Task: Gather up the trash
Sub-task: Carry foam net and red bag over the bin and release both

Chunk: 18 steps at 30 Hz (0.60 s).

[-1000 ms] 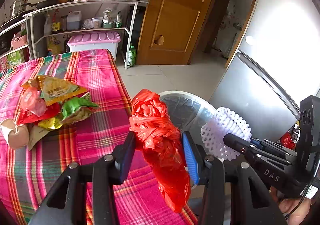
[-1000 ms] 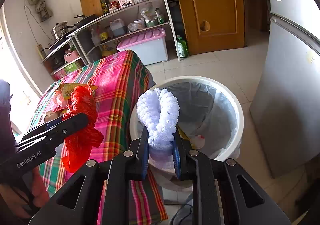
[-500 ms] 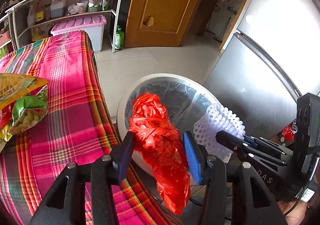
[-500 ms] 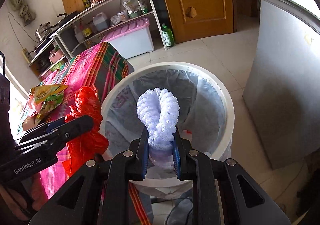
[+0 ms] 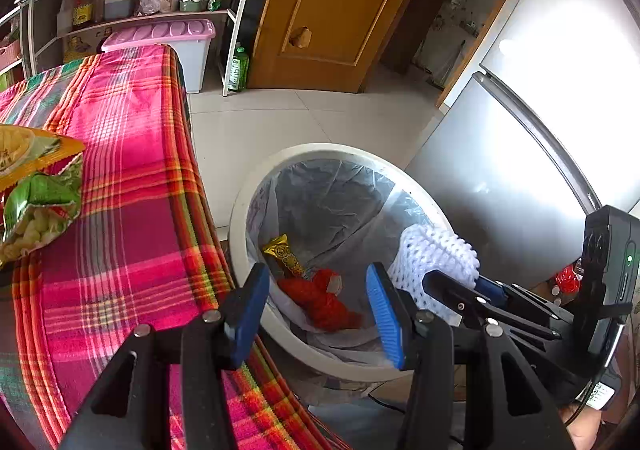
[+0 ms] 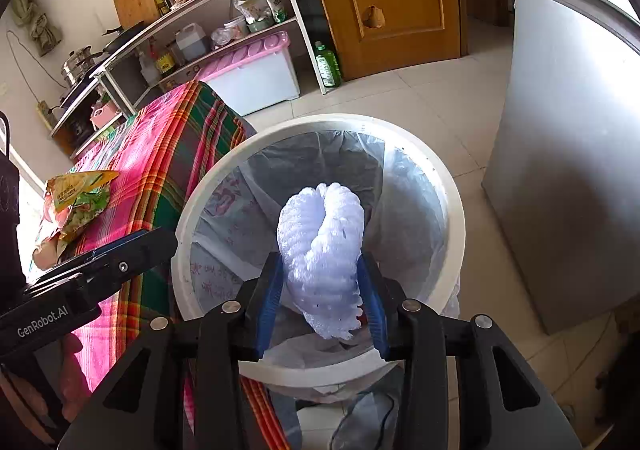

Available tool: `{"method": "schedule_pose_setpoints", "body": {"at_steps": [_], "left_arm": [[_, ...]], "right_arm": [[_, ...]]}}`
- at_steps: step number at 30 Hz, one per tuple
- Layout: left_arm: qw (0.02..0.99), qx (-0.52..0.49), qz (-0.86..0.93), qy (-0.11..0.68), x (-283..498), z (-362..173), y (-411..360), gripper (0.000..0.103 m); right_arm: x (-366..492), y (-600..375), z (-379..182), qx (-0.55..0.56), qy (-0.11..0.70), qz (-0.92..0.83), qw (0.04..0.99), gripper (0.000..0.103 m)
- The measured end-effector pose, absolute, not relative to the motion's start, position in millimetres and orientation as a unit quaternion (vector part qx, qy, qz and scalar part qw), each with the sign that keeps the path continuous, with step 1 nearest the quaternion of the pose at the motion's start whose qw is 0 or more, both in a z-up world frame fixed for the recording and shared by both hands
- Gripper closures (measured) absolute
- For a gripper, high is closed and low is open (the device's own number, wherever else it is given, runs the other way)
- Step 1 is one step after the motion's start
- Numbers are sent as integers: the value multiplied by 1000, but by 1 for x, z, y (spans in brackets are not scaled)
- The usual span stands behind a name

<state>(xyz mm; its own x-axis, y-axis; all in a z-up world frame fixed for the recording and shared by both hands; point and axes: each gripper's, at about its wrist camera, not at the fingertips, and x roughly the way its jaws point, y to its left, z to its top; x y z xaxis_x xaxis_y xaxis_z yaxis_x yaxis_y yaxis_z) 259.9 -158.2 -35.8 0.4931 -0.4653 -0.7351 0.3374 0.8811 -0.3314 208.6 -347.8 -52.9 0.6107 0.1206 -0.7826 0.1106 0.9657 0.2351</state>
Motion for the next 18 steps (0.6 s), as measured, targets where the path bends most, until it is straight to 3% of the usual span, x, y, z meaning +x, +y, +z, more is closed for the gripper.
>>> {"method": "schedule_pose_setpoints", "body": {"at_steps": [18], "left_arm": [[903, -81, -181, 382, 201, 14, -89, 50]], "right_arm": [[169, -309, -4, 113, 403, 39, 908, 59]]}}
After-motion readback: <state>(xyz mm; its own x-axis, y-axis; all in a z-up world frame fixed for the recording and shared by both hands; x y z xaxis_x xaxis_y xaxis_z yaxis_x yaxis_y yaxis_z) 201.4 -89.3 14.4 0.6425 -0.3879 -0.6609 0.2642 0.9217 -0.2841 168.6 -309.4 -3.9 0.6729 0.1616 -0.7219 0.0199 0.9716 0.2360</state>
